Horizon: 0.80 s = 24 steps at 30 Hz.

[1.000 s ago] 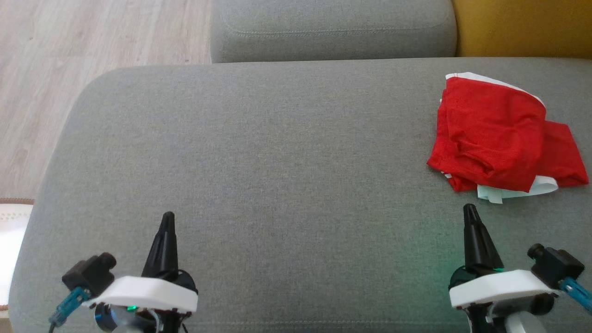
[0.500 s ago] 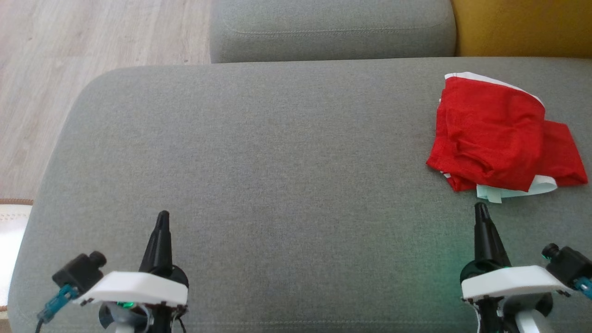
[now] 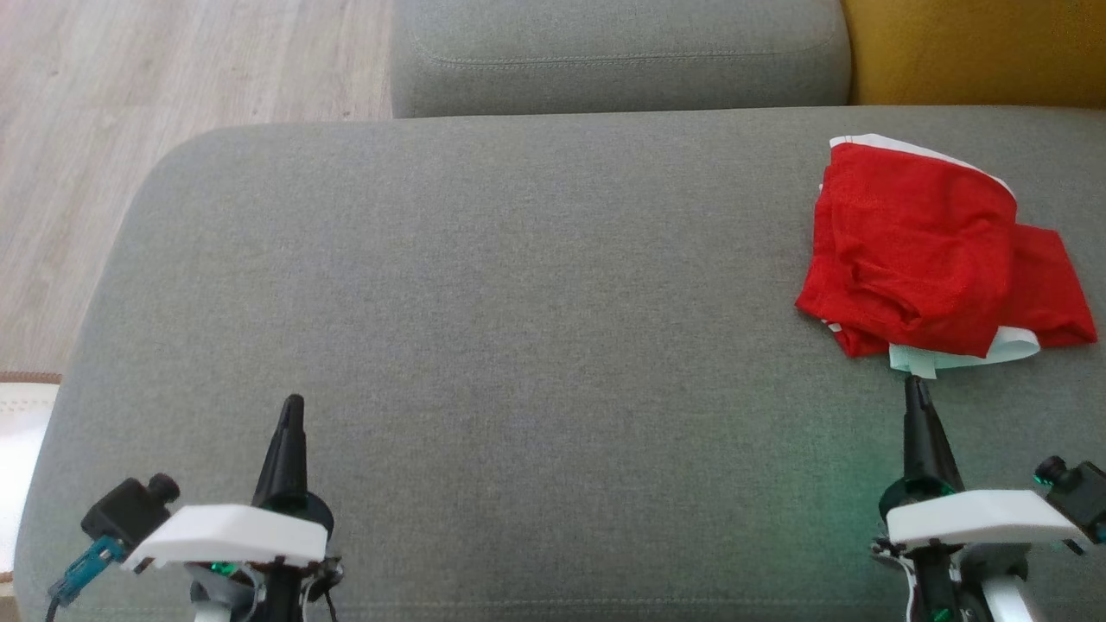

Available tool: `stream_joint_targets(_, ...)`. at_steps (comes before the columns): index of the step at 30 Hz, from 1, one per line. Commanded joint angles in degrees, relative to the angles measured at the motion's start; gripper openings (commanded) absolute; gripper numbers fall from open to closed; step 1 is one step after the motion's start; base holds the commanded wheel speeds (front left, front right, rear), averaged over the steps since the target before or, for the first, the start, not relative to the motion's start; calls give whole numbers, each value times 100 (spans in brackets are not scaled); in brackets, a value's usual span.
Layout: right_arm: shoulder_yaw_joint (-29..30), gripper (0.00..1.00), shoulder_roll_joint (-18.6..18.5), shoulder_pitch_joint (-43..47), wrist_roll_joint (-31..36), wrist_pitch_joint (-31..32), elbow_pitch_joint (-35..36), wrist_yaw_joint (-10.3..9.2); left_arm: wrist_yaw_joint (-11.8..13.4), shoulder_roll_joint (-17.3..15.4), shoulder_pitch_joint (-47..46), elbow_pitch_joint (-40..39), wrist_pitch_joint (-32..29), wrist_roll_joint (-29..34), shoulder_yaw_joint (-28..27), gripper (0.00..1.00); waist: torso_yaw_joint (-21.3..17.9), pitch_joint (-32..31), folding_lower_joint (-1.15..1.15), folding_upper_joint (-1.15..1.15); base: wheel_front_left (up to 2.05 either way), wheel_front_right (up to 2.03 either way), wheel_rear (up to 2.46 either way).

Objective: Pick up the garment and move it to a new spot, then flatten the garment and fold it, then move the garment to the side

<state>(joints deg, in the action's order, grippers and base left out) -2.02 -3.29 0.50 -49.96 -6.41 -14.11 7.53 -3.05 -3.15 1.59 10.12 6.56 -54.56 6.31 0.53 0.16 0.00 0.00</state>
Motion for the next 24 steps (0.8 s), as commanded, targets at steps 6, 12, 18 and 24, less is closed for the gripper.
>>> stream_joint_targets(6,29,0,-108,-345,-513,119,149,-2,-81,-94,-370,-105,-112,-449,-242,0,-5,0,0,0,0,0,0)
stream_joint_targets(12,84,0,-112,-375,-899,214,136,-2,-116,-101,-408,-58,-209,-796,-318,0,-10,1,0,0,0,0,0)
stream_joint_targets(18,132,0,-114,-399,-1222,294,126,-3,-146,-105,-440,-18,-291,-1086,-384,0,-14,1,0,0,0,0,0)
stream_joint_targets(24,200,0,-116,-434,-1672,407,112,-3,-188,-111,-485,38,-407,-1491,-477,0,-19,1,0,0,0,0,0)
